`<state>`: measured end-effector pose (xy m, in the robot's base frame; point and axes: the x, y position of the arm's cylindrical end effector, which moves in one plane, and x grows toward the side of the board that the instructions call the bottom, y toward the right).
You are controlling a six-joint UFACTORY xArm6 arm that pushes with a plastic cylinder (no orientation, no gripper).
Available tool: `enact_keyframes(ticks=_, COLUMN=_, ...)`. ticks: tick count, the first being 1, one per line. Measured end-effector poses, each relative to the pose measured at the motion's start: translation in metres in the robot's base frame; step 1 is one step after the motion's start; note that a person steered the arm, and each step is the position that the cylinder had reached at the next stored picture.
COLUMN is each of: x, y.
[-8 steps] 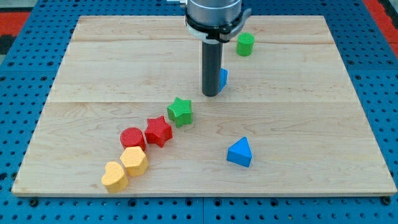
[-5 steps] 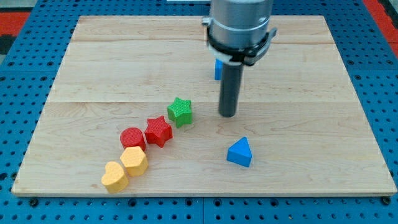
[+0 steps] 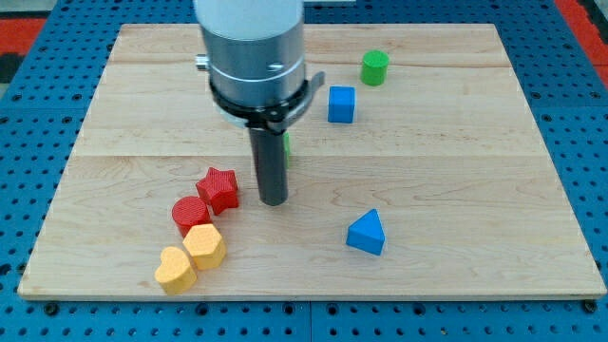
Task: Move the green star towards top
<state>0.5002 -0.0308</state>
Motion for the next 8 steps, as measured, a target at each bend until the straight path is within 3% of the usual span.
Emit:
enact_keyframes(ticks=2, x=-0.132, y=-0.004)
enact_keyframes(ticks=3, x=-0.168, y=-0.005)
enact_keyframes(ticks=4, x=-0.097, y=-0.005)
enact_keyframes(ticks=5, x=-0.084, y=-0.035)
enact_keyframes(ticks=6, x=-0.127, y=-0.041)
enact_keyframes(ticks=8, x=-0.156, y=-0.06)
